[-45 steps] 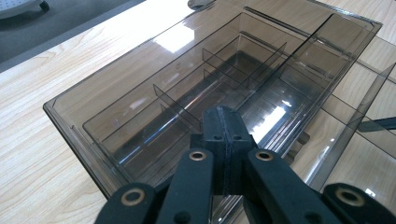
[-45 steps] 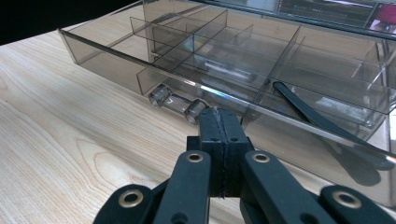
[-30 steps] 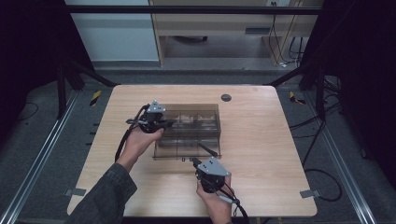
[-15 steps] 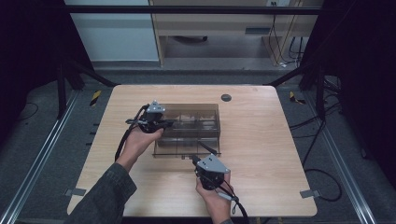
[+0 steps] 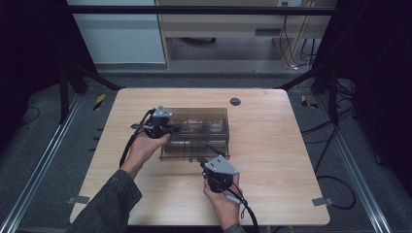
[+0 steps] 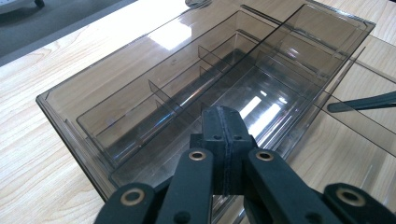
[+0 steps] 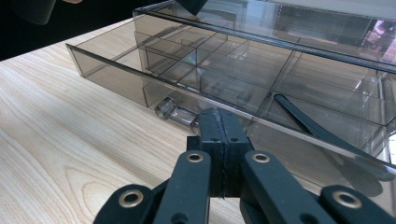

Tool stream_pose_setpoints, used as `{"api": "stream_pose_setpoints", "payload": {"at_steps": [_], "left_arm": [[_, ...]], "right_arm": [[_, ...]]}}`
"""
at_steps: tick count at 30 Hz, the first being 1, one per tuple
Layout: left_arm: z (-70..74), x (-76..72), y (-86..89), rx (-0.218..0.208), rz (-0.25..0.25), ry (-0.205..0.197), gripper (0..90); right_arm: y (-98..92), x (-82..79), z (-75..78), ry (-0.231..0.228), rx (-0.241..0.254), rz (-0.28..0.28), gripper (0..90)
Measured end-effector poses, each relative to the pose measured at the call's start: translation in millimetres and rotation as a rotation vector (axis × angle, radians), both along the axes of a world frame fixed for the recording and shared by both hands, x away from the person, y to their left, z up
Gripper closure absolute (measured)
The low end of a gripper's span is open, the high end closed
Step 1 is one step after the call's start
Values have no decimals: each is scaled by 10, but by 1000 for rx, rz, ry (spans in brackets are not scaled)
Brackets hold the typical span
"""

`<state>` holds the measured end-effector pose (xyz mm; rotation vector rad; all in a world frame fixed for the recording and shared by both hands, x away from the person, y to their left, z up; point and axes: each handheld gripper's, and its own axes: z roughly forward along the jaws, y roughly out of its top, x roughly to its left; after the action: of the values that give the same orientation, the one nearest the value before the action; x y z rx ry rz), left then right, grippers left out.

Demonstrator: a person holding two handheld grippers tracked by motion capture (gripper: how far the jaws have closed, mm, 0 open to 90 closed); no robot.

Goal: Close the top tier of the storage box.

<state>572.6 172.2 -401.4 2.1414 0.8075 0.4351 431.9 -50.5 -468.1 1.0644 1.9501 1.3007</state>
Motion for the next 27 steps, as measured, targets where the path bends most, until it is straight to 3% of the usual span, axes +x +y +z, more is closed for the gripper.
{"api": "stream_pose_setpoints", "payload": {"at_steps": [27], "left_arm": [[-3,-7,-8,-7,1,3,893]], "right_arm": [[16,94,51,-4,-10,-6,900]]}}
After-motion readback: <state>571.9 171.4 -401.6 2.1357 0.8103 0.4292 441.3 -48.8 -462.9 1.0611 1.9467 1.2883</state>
